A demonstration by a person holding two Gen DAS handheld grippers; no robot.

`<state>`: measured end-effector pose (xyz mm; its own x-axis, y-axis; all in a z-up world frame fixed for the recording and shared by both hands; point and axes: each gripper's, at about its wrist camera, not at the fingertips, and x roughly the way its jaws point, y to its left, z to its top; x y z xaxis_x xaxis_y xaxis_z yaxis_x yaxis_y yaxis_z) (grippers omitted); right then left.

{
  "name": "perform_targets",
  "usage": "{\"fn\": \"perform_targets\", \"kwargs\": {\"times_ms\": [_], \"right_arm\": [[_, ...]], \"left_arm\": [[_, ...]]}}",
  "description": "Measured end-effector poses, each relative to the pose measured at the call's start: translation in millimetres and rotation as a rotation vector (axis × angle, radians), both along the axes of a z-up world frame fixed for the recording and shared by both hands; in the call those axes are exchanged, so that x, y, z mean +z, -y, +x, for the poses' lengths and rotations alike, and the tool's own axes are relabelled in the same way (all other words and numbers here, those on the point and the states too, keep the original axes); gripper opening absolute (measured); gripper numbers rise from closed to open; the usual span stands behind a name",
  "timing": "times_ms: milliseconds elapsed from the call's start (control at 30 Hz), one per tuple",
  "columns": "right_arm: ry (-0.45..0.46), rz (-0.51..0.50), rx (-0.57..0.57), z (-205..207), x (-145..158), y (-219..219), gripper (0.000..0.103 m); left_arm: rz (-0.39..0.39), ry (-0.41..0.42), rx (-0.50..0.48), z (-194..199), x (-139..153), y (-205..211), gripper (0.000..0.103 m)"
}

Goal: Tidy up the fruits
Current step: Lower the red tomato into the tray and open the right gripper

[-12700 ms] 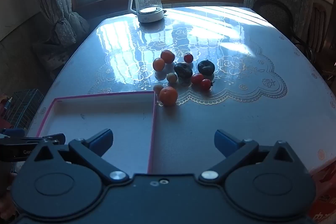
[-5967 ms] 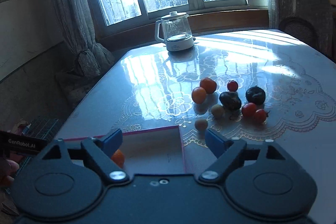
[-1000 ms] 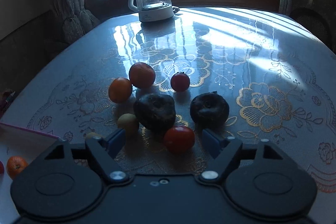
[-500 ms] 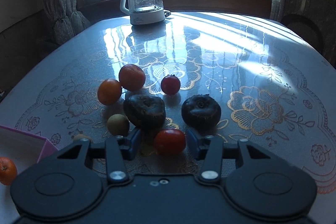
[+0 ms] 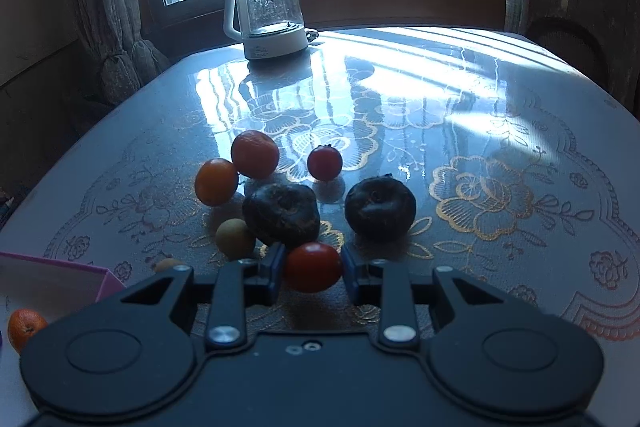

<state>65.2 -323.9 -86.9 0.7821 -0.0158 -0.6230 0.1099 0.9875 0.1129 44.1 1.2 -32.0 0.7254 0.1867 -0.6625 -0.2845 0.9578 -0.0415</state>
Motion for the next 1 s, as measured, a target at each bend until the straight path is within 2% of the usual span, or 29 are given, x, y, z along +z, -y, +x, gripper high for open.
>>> {"fn": "perform_targets", "kwargs": {"times_ms": [133,267,367,467,700,800,833,900,933,967,1000], "right_arm": [[0.027,0.076,0.069,-14.1,19.7,-11.4,0.029],[0.032,0.128,0.229,-30.1,37.7,-47.2,0.029],[0.007,0.146,0.376,-39.9,40.4,-83.7,0.029],[-0.035,0.113,0.479,-45.6,31.6,-113.8,0.029],[-0.076,0.087,0.529,-43.2,20.7,-136.6,0.036],[-0.05,0.098,0.518,-49.2,24.6,-132.6,0.039],[-0.036,0.097,0.507,-51.9,27.2,-129.2,0.042],[-0.003,0.102,0.468,-55.1,32.3,-117.6,0.058],[0.018,0.107,0.44,-57.2,35.8,-110.0,0.075],[0.042,0.108,0.41,-59.7,39.4,-102.5,0.085],[0.063,0.105,0.383,-61.9,42.8,-94.2,0.085]], "left_arm": [[-0.009,-0.005,0.033,0.8,-0.7,-12.0,0.103],[-0.012,-0.003,0.073,0.5,-1.4,-21.9,0.103],[-0.015,-0.002,0.097,-0.6,-1.6,-27.6,0.103],[-0.018,-0.006,0.098,-1.8,-2.0,-30.4,0.103],[-0.018,-0.006,0.095,-4.7,-1.7,-31.8,0.103],[-0.022,-0.004,0.087,-4.6,-0.4,-29.2,0.103],[-0.018,0.002,0.078,-4.8,0.7,-26.9,0.103],[-0.008,0.01,0.057,-4.3,2.8,-19.5,0.103],[-0.007,0.012,0.032,-3.8,4.5,-12.3,0.103],[-0.007,0.013,-0.003,-2.5,5.7,-5.0,0.103],[-0.007,0.017,-0.037,-1.5,6.5,2.2,0.103]]}}
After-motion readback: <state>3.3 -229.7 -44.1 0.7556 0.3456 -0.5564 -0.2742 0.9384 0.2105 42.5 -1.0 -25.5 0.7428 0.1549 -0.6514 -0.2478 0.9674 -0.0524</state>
